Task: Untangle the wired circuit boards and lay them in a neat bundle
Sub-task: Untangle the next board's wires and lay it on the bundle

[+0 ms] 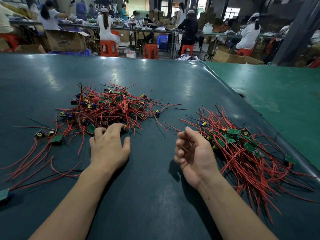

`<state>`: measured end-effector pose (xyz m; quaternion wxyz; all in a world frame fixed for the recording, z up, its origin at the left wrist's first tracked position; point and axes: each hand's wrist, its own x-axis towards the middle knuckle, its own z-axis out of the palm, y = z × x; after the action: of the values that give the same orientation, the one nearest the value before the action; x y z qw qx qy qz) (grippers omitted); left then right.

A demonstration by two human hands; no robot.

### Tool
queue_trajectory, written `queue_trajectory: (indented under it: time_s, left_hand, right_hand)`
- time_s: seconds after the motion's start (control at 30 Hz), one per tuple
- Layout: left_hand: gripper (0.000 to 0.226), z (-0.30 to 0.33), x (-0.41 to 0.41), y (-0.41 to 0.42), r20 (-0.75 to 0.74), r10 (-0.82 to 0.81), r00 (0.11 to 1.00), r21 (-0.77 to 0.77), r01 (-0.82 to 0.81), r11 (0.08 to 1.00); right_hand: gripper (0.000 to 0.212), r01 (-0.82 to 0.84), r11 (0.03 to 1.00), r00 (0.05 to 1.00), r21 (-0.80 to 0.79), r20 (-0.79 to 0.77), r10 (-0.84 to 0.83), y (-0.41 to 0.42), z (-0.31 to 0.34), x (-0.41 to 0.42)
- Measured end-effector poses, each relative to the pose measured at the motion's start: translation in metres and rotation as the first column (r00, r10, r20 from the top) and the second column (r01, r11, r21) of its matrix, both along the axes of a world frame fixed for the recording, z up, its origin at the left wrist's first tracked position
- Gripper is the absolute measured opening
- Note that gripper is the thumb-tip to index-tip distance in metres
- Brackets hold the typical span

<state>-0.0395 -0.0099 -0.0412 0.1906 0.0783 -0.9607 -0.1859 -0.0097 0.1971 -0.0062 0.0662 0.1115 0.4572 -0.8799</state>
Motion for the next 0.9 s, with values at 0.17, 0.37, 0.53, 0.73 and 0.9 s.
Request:
queue_trajectory:
  time_s: [0.17, 0.37, 0.53, 0.73, 0.9]
  left_hand:
    - [0.052, 0.003, 0.0, 0.001, -0.027, 0.041, 0.999, -0.011, -0.041, 0.999]
    - [0.023, 0.008, 0.005, 0.007, -0.202, -0.038, 0.979, 0.038, 0.047, 0.998]
    - [0.018, 0.024, 0.023, 0.03, -0.666, -0.218, 0.713, 0.104, 0.378, 0.92]
    - [0.048, 0.023, 0.037, 0.053, -0.555, -0.514, 0.654, 0.136, 0.681, 0.719]
    - [0.041, 0.022, 0.04, 0.054, -0.514, -0.584, 0.628, 0.205, 0.751, 0.627]
  right_hand:
    - [0.031, -0.003, 1.0, 1.0, -0.004, 0.011, 0.003, 0.0, 0.001, 0.0]
    - [0.029, -0.002, 1.0, 1.0, 0.01, 0.015, 0.002, 0.0, 0.0, -0.001]
    - [0.029, -0.143, 0.97, 0.989, 0.196, 0.004, 0.145, -0.004, 0.002, 0.002]
    - [0.031, -0.283, 0.907, 0.94, 0.312, -0.095, 0.327, -0.015, -0.002, 0.007]
    - [0.034, -0.295, 0.932, 0.941, 0.21, -0.107, 0.322, -0.01, -0.002, 0.005]
